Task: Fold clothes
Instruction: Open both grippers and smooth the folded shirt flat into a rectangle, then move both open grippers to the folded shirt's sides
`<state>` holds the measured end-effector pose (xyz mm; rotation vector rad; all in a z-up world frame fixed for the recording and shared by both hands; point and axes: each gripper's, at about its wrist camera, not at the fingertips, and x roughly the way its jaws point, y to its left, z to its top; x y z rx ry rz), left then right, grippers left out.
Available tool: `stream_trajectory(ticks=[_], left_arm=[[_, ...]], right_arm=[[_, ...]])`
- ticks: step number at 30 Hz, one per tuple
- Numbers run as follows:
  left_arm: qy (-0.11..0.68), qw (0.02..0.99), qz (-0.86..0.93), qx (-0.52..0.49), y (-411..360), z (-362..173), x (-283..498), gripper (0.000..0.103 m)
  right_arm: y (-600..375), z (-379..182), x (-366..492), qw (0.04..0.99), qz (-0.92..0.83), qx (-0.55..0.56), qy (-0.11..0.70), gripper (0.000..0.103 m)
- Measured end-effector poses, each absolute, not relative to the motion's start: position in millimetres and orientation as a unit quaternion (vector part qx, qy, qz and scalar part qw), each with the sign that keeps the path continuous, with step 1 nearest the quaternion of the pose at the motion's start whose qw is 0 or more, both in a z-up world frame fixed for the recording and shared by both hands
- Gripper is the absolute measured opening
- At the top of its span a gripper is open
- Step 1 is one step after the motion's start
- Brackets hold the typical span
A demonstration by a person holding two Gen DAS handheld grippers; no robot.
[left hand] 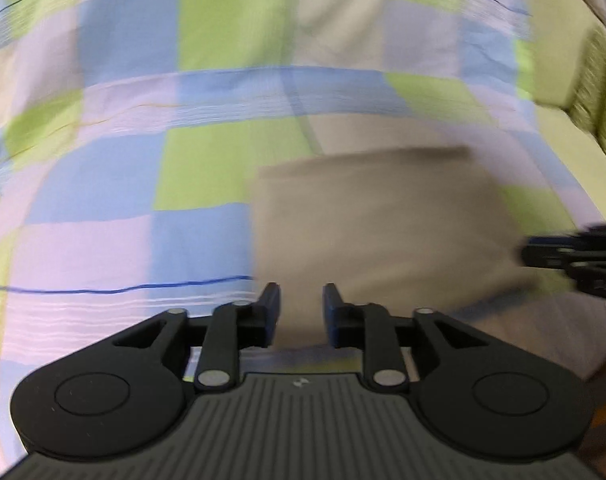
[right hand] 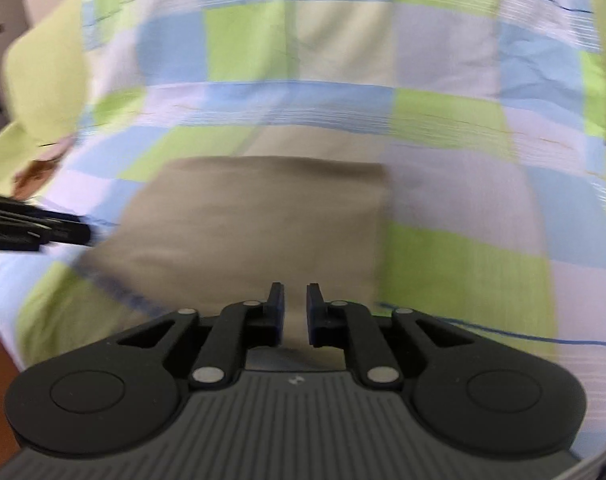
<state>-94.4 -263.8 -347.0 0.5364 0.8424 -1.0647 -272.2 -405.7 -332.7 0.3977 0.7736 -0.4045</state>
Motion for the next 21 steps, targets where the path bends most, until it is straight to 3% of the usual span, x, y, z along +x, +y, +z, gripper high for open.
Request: stream_trajectory(ticks=[7,12,14,21], left_arm=[[0.423,0.746,-0.444,0.260,-270.6,-360.1,-92.3,0.042],[0.465,0.747,-0.376,0.289,-265.6,-335.4,-93.0,0.043],[0.475,0.746,-0.366,0.292,-261.1,-326.4,-92.4,0.045],[0.474,0.742,-0.369,0.297,-236.1,-292.8,-95.3,0.050]], right_arm=[[-409.0,-353.5,-280.7,0.860,-0.246,0.193,0.404,0.001],[-416.2,-327.5,-314.6,0.820,-0.337,0.240,0.396,0.010],[-410.1,-315.7,-323.9,0.816,-0.350,0.255,0.383,0.023],[-355.0,-274.8,-320.5,0.823,-0.356,0.260,0.357,0.028]])
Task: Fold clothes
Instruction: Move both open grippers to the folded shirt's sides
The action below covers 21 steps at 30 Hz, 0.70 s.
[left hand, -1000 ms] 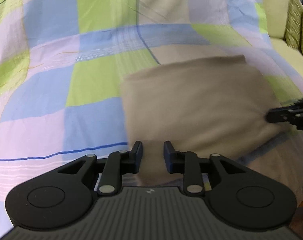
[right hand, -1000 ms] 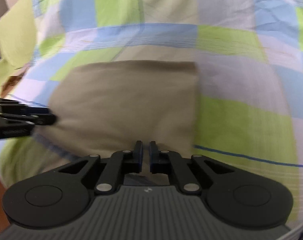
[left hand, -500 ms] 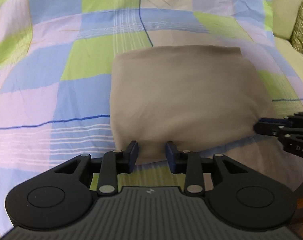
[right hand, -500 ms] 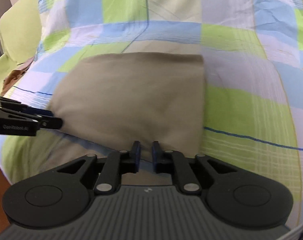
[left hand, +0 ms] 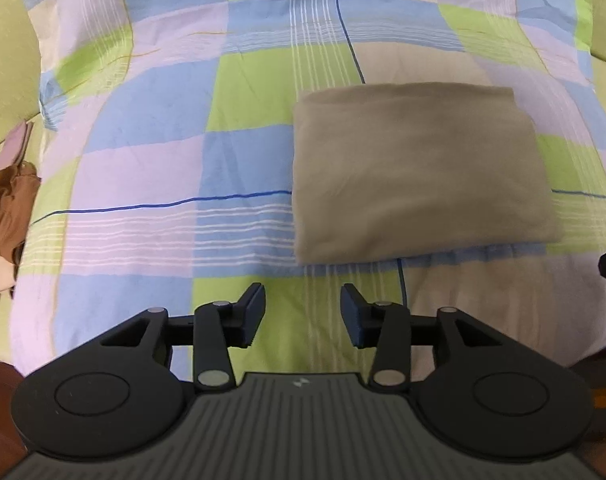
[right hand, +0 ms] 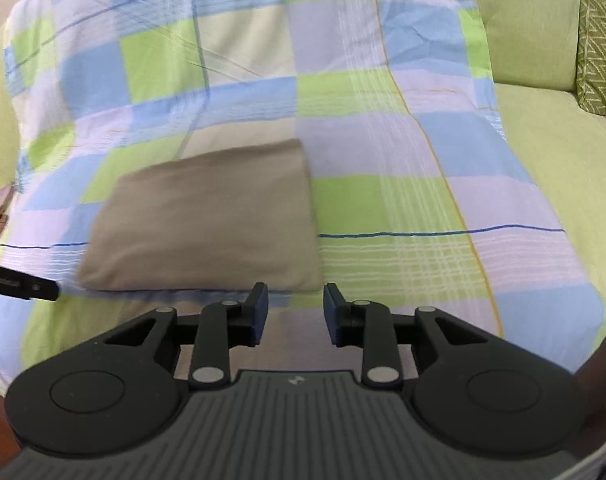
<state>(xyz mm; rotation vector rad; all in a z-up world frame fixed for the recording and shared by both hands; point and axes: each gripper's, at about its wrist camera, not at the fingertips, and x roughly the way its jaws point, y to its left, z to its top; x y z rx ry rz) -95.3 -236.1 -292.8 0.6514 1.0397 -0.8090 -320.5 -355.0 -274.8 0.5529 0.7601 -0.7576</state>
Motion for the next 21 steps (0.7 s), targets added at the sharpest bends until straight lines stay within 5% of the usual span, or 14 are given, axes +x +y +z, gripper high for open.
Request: stream_trajectory(ticks=[10,21], left_arm=[[0.481,0.738,-0.364,0.302,-215.0,-293.3,-80.2,0.058],[0.542,0.720,-0.316,0.299,-184.6,-327.1,-57.1,0.068]], right_arm=[[-322.9,-260.6,-303.6,0.835,-0.342,0.256,0.345,0.037],[-292.1,-282.9,-272.9,0.872,-0.218,0.104,0.426,0.049]])
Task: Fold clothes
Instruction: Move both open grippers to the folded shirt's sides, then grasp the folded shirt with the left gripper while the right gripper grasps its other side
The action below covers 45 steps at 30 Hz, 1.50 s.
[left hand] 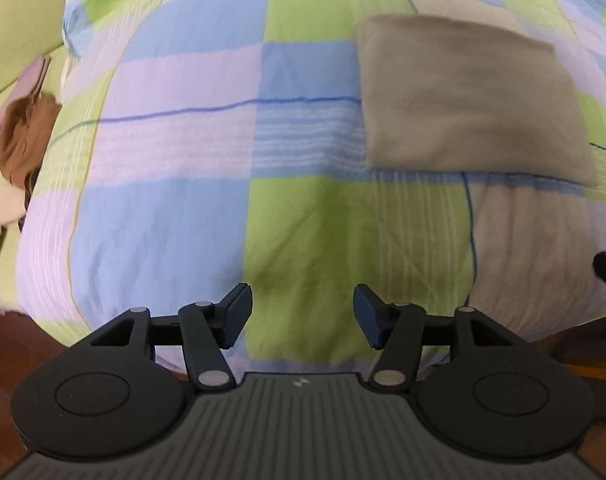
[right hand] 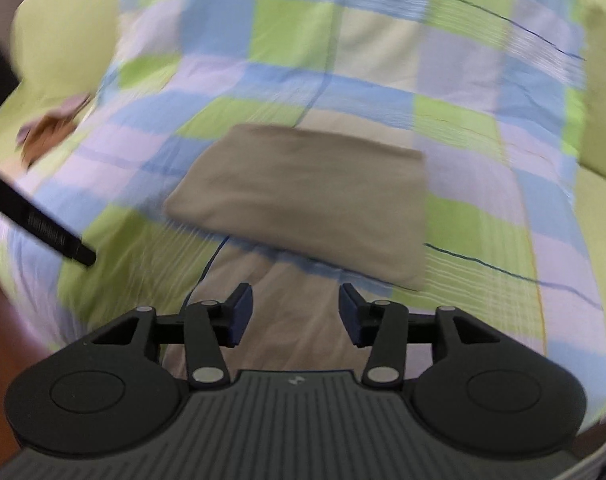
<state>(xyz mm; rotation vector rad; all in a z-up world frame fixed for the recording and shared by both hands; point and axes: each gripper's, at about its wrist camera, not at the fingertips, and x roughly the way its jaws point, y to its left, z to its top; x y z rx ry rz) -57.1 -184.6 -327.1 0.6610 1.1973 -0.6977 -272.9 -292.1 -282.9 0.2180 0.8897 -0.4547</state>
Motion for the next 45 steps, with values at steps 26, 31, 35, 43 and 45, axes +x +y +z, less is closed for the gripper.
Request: stream_trajectory(ticks=[26,31,35,43,45], left_arm=[[0.620,0.727,-0.273,0.113,-168.5,-316.1,-9.1,0.071],[0.626,0.720,-0.284,0.093,-180.1,-319.0,5.5,0.071],[0.644,0.706,-0.290,0.047,-188.2,-322.5,19.7,0.071],[0.702,0.619,-0.322,-0.140,-213.5,-344.1,56.2,0.076],[0.707,0.608,-0.332,-0.145,-224.5,-351.8,63.4,0.076]], right_arm=[[-214.7,-381.0,-165.1,0.850,-0.034,-0.395,0.347,0.039],[-219.0,-387.7,-152.3,0.857,-0.029,-0.379,0.347,0.013],[-228.8,-377.6,-155.3,0.876,-0.027,-0.345,0.337,0.008],[-238.8,-354.5,-164.3,0.891,-0.041,-0.322,0.318,0.007],[-243.1,-348.7,-164.4,0.894,-0.048,-0.315,0.315,0.007]])
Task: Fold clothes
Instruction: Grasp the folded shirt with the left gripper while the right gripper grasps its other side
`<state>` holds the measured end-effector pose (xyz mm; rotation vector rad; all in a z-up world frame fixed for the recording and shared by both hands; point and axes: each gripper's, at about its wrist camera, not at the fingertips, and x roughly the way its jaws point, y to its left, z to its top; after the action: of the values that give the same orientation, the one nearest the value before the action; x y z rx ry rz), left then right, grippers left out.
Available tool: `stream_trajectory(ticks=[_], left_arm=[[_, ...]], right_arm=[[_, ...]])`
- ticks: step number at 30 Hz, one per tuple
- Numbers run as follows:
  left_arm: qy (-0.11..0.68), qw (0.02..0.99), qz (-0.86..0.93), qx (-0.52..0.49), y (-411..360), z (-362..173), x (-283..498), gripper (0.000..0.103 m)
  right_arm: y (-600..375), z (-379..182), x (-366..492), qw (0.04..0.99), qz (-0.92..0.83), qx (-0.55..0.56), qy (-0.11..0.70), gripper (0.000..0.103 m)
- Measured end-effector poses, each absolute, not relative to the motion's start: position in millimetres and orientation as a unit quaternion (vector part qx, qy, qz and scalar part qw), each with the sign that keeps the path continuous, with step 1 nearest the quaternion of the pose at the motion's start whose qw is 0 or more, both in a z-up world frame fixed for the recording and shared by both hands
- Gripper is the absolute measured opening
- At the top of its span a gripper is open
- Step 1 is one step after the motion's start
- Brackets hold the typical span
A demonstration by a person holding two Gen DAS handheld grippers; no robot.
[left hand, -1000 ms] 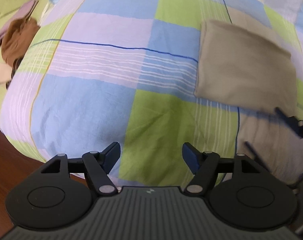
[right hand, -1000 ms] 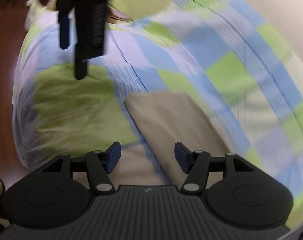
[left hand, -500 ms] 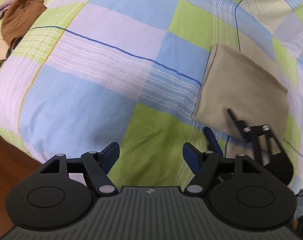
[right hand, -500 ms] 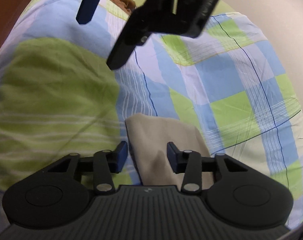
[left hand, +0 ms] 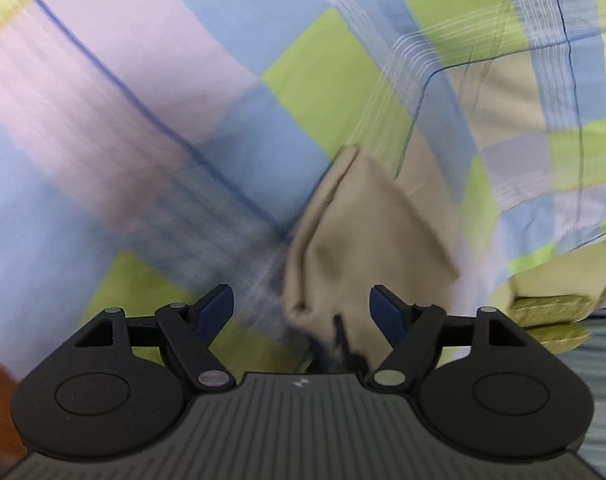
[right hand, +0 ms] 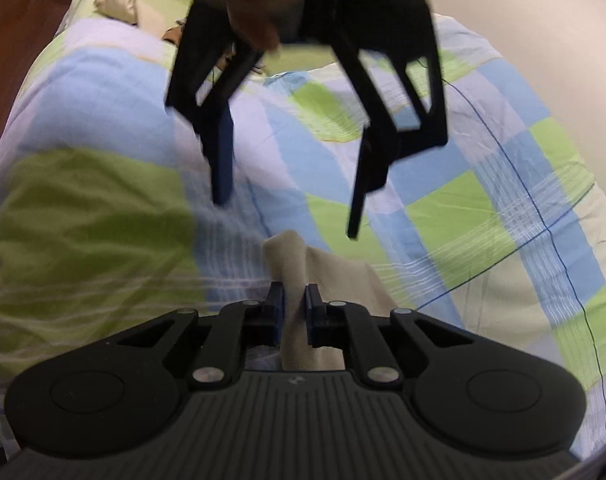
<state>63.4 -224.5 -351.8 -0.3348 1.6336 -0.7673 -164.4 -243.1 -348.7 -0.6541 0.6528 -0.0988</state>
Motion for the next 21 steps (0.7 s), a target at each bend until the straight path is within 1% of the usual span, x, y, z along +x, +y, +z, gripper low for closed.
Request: stream_trajectory(ticks=[5,8,11,12,13,14,15,16,17,18,20,21], left_arm=[[0.718,0.573,-0.360,-0.162,-255.0,-377.5,81.0,0.076],[0.723,0.561,-0.375,-0.146,-277.0,-394.0,84.0,0.076],[0.721,0.554,-0.393,-0.137,-288.4,-399.6,84.0,0.076],[0.718,0.553,-0.402,-0.133,-291.2,-399.2,83.2,0.071],[0.710,0.555,-0.414,-0.125,-293.3,-398.1,81.2,0.059],[0.703,0.556,-0.428,-0.117,-295.3,-397.0,79.2,0.050],[0.698,0.557,-0.439,-0.096,-298.3,-397.7,76.2,0.021],[0.699,0.555,-0.442,-0.087,-299.4,-399.9,74.9,0.017],[0.700,0.554,-0.443,-0.088,-299.2,-400.6,75.0,0.015],[0.698,0.551,-0.448,-0.095,-298.4,-401.6,74.5,0.014],[0.695,0.551,-0.453,-0.090,-299.9,-400.9,73.5,0.014],[0.697,0.550,-0.452,-0.090,-300.1,-401.9,73.8,0.014]], right_arm=[[-251.1,-341.1,-164.8,0.902,-0.065,-0.302,0.302,0.007],[-256.0,-337.9,-166.5,0.908,-0.080,-0.290,0.291,0.007],[-256.2,-332.3,-167.4,0.912,-0.087,-0.282,0.285,0.007],[-255.8,-331.8,-167.4,0.913,-0.088,-0.280,0.284,0.007],[-255.3,-331.2,-167.4,0.914,-0.089,-0.278,0.283,0.007],[-254.7,-331.4,-168.1,0.915,-0.087,-0.273,0.285,0.010],[-255.1,-331.9,-169.1,0.915,-0.085,-0.269,0.290,0.013],[-256.0,-332.1,-170.0,0.914,-0.083,-0.265,0.296,0.025],[-258.3,-330.6,-172.0,0.915,-0.082,-0.255,0.301,0.034],[-261.4,-328.1,-174.7,0.917,-0.083,-0.242,0.306,0.037],[-274.4,-322.7,-183.4,0.920,-0.089,-0.200,0.326,0.051],[-286.8,-319.4,-190.4,0.920,-0.098,-0.163,0.343,0.053]])
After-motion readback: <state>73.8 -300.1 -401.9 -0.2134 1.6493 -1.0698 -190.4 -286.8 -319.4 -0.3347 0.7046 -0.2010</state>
